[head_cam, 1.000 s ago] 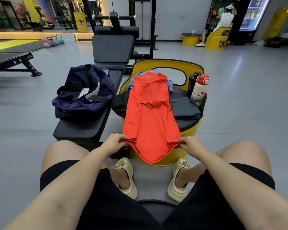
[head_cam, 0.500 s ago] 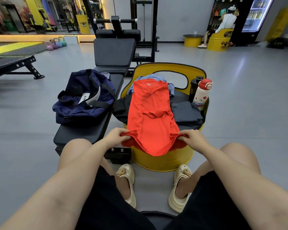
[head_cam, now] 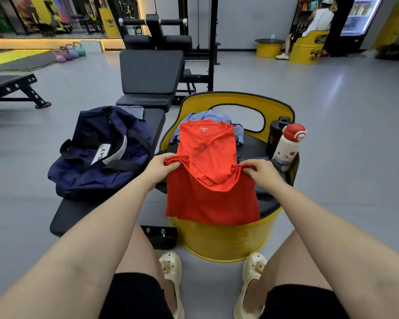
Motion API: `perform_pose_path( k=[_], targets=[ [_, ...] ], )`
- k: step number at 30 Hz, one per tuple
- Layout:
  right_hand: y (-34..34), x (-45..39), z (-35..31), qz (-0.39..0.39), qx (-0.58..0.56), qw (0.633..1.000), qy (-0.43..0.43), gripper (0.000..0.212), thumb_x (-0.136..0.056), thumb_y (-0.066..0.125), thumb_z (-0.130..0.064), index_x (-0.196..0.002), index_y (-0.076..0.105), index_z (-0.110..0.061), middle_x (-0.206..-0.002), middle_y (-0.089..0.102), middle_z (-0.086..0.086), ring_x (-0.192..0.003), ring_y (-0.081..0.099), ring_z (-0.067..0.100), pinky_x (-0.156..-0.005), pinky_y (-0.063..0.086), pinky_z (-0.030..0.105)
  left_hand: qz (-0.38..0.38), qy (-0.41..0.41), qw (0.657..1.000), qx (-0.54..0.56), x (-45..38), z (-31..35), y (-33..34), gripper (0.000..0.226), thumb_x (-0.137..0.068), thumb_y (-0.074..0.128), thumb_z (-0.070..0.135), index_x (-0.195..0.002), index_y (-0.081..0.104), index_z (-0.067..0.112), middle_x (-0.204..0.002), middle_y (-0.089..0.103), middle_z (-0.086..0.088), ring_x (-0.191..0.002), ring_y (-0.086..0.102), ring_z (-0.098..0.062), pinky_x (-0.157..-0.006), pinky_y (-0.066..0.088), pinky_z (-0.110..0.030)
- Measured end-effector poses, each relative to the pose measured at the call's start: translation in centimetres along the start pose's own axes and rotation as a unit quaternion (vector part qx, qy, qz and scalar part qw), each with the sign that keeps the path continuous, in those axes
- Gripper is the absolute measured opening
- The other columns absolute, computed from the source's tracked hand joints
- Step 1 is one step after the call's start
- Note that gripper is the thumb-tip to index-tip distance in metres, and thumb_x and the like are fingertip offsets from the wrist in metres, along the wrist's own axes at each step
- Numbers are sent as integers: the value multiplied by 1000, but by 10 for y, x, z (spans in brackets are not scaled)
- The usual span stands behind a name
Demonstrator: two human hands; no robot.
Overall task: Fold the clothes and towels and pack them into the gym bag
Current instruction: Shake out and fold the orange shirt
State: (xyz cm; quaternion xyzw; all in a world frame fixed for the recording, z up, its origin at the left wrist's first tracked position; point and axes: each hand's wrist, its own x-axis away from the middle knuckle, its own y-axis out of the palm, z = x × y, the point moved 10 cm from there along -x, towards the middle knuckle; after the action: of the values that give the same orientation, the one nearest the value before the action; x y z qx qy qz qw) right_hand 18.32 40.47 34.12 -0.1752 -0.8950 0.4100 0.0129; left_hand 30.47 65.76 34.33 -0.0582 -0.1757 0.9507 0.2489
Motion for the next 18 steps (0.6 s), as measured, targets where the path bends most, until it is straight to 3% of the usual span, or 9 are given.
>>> perform_pose_path(
  k=[4,7,11,18],
  targets=[
    [2,-43,2,3,-18,1000,1,22,-94,57,-9,-109,72,-14,-109,70,2,-99,60,13,-84,45,23,17,-15,999,33,-42,-6,-2,15,-92,60,13,-107,63,16,-88,65,3,-81,61,-7,-70,49,-15],
    [3,-76,9,10,-20,1000,5,22,-93,58,-10,-109,72,-13,-110,71,4,-104,62,18,-86,46,25,39,-30,998,46,-74,-13,-6,18,-92,61,16,-110,64,14,-92,65,-1,-85,61,-12,-73,48,-21],
    [5,-118,24,20,-34,999,29,22,-93,59,-12,-110,72,-16,-109,71,6,-104,63,20,-90,49,33,52,-28,997,49,-113,-15,-5,18,-94,57,14,-110,63,12,-88,63,4,-80,58,-6,-67,47,-15],
    [10,-191,49,31,-38,998,39,23,-95,56,-13,-109,72,-19,-110,70,3,-106,61,19,-80,40,22,72,-20,997,37,-189,-27,-6,17,-96,53,10,-110,62,10,-89,61,6,-81,55,-3,-68,45,-8]
  ],
)
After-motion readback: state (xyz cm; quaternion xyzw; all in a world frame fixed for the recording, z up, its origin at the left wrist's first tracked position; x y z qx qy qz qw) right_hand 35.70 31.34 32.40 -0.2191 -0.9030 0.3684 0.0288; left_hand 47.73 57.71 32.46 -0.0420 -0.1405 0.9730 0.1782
